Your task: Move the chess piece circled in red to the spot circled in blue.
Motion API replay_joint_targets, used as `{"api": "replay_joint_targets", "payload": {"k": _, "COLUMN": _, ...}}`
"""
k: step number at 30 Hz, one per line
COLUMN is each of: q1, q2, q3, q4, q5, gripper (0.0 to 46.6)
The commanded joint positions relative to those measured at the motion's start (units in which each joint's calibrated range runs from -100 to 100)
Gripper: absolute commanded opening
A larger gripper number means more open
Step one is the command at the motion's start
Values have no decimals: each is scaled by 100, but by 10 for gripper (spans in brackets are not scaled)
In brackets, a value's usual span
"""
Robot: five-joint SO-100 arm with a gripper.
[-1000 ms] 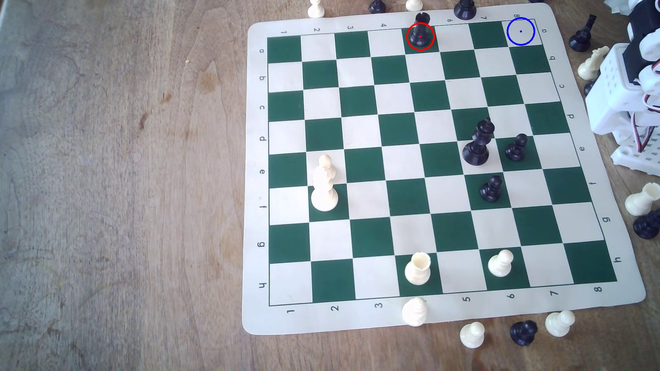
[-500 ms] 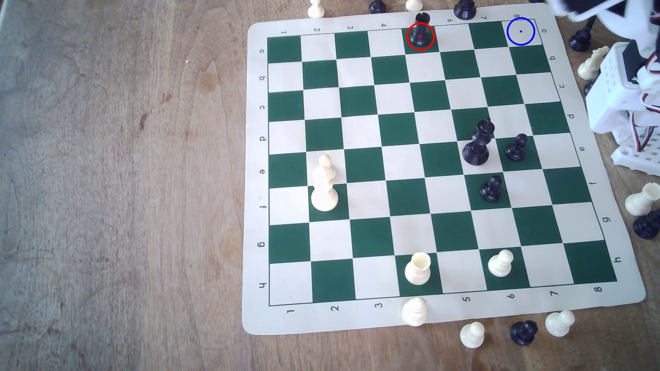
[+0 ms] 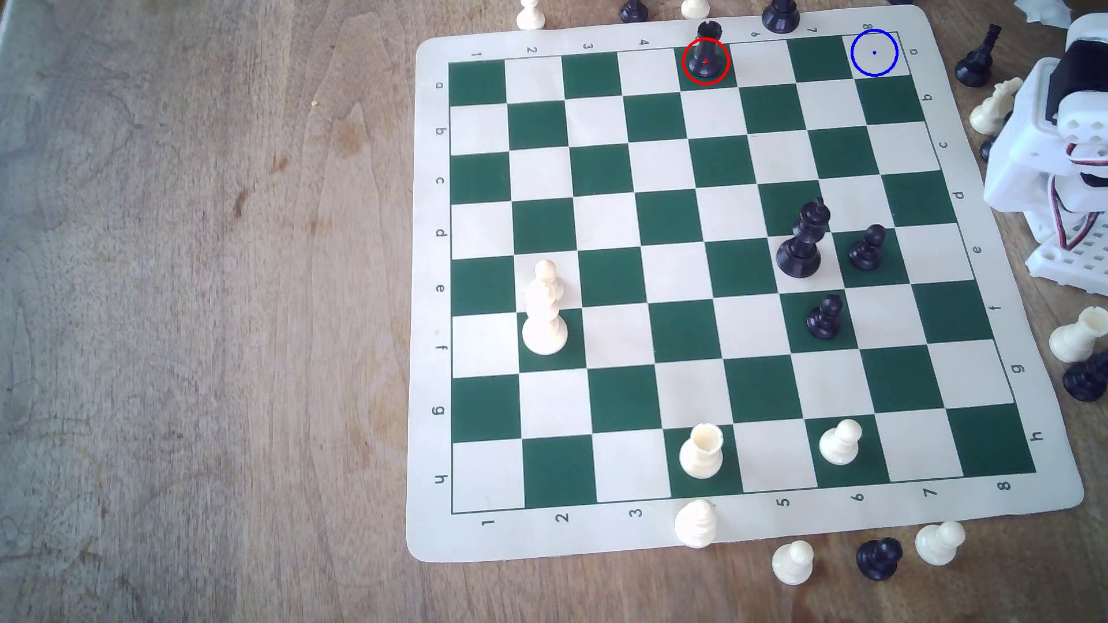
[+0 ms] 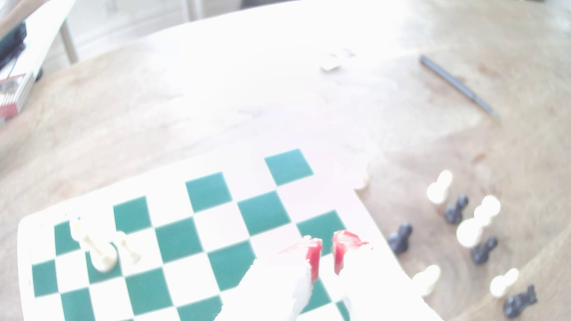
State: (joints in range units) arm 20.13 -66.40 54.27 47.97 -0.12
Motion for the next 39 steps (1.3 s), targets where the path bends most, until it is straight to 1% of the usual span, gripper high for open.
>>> {"api": "replay_joint_targets", "payload": {"k": 1, "q1": 40, "q2": 1513, "q3": -1855, "q4": 1305, "q5": 93, "gripper": 121}}
{"api": "replay_joint_targets", "payload": {"k": 2, "q1": 48, "q2": 2048, "q3": -2317, "q4": 1739, "q5": 127, "gripper": 133}}
{"api": "replay_joint_targets", "payload": {"k": 5, "q1": 87, "q2": 2735, "q3": -2771, "q4": 1911, "q5": 73, "gripper": 136}}
{"api": "replay_joint_targets", "payload": {"k": 8, "q1": 282, "q2": 3457, "q3": -3206, "q4": 2009, "q5": 34, "gripper": 130}}
{"api": "replay_joint_targets", "payload": {"k": 11, "q1": 580, "q2": 4009, "q3": -3505, "q4": 1886, "q5": -68, "gripper": 128}}
{"api": "replay_joint_targets", "payload": {"k": 14, "q1": 838, "q2": 4382, "q3": -3605, "q4": 1772, "q5": -73, "gripper": 128}}
{"api": "replay_joint_targets", "payload": {"k": 16, "q1": 1119, "q2": 4739, "q3": -3668, "q4": 1600, "q5": -44, "gripper": 131}}
{"api": "replay_joint_targets", "payload": {"k": 20, "q1": 1409, "q2": 5061, "q3": -3550, "q4": 1354, "q5": -5, "gripper": 137}}
{"api": "replay_joint_targets", "payload": {"k": 23, "q1": 1417, "q2": 5112, "q3": -3269, "q4": 1100, "q5": -29, "gripper": 138}}
{"api": "replay_joint_targets", "payload": {"k": 24, "q1": 1401, "q2": 5155, "q3": -3006, "q4": 764, "q5": -39, "gripper": 136}}
{"api": "replay_joint_targets", "payload": {"k": 28, "q1": 1291, "q2": 5273, "q3": -2689, "q4": 445, "q5": -137, "gripper": 141}}
{"api": "replay_joint_targets", "payload": {"k": 39, "q1": 1096, "q2": 5588, "q3": -2290, "q4": -186, "q5": -127, "gripper": 148}}
